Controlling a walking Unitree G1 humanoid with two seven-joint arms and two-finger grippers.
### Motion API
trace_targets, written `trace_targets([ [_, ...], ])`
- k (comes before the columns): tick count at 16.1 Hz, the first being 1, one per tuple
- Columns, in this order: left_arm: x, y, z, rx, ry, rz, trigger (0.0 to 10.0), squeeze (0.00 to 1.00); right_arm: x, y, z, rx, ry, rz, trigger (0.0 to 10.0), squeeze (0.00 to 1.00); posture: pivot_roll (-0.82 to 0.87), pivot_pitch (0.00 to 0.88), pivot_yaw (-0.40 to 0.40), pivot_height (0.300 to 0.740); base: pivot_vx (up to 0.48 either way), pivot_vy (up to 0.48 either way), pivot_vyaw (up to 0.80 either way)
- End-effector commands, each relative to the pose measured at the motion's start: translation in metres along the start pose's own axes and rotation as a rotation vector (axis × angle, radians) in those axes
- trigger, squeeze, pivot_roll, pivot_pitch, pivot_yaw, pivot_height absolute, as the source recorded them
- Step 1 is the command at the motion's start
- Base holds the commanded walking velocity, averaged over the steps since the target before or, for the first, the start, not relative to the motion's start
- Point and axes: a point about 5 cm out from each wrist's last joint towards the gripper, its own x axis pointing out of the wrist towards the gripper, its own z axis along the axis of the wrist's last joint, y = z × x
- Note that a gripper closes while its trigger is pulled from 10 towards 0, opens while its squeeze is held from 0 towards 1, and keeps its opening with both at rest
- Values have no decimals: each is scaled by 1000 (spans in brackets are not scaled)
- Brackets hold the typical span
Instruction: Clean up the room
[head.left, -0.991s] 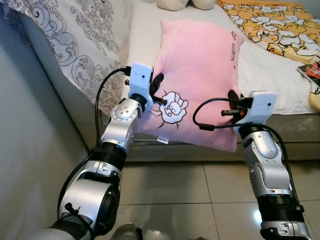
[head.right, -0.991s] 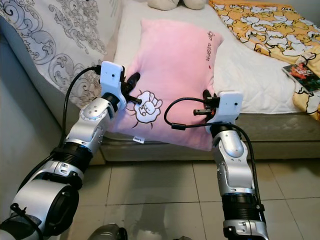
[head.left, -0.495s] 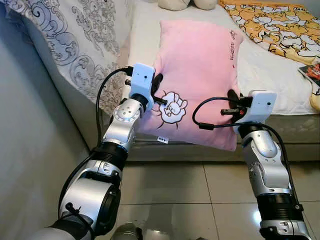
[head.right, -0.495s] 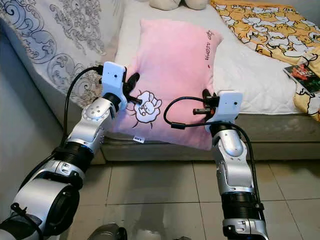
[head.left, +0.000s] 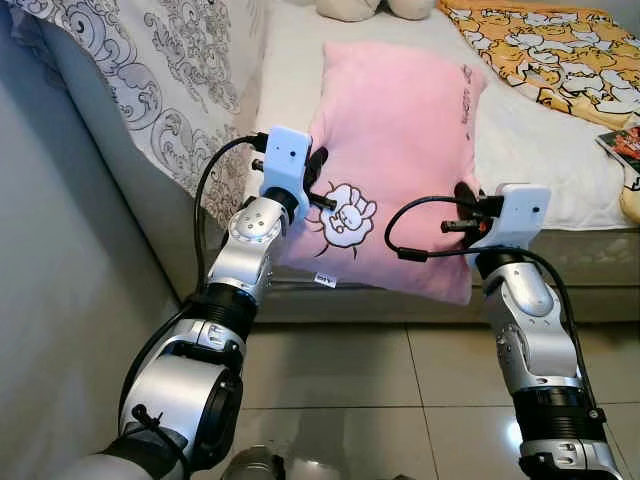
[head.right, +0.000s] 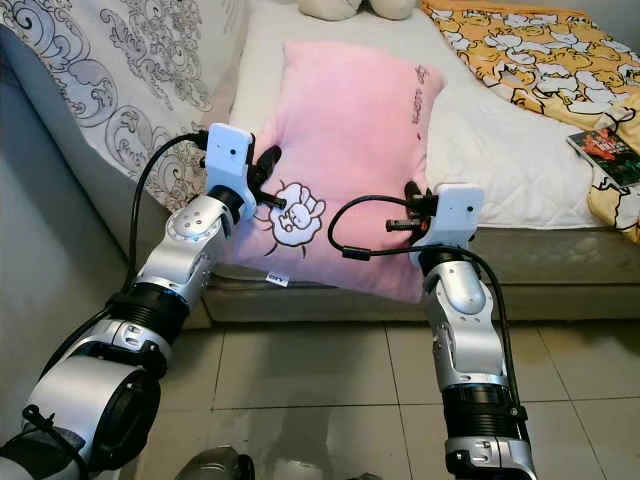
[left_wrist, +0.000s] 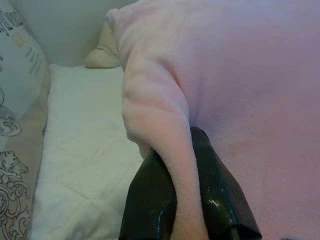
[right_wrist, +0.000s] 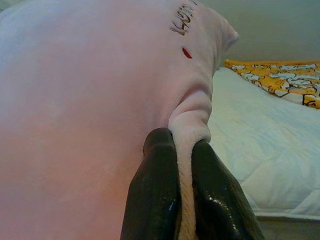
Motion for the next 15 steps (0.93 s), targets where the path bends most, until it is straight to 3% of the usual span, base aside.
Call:
trace_targets([
  [1,4,9,12,28,-29,44,10000,0,2,-11,10,-3,-51,-54,10000,0,113,12,-26,740,458,0,0],
  [15,6,10,11,22,-10,76,10000,0,2,-11,10,-5,-50,-58,10000,0,110,13,-24,740,475,0,0],
])
